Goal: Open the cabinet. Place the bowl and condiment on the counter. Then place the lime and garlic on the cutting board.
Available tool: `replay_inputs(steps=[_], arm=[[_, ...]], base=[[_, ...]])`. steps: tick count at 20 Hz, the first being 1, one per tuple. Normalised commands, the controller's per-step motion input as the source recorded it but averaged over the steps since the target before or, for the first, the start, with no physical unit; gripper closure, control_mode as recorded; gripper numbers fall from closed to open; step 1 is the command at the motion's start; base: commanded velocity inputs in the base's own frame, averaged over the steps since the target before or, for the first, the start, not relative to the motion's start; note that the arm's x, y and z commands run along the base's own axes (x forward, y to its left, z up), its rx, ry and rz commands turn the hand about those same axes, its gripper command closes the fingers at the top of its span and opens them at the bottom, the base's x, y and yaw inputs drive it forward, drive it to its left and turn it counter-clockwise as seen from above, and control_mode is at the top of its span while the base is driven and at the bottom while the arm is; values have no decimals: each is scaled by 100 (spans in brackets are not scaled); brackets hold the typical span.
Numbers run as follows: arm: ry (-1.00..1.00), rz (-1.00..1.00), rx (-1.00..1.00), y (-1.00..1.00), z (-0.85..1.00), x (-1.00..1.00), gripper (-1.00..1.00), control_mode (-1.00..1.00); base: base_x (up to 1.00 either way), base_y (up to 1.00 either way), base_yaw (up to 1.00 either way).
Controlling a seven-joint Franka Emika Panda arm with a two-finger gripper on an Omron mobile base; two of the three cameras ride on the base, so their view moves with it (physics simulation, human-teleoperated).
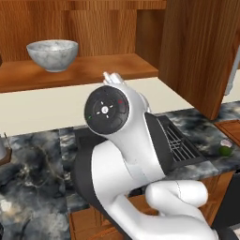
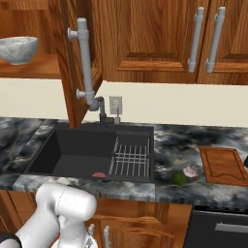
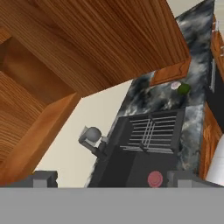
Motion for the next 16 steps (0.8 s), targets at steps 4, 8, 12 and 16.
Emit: replay_inputs(steps=[4,8,12,16], arm=[[-6,-5,8,10,24,3,-100,-100],[-8,-3,10,2,18,25,-100,-100],[-9,0,12,0,10,39,-100,-100],[-7,0,11,7,5,38,-100,-100]], base=[[0,0,0],[0,0,0],[0,0,0],[0,0,0]])
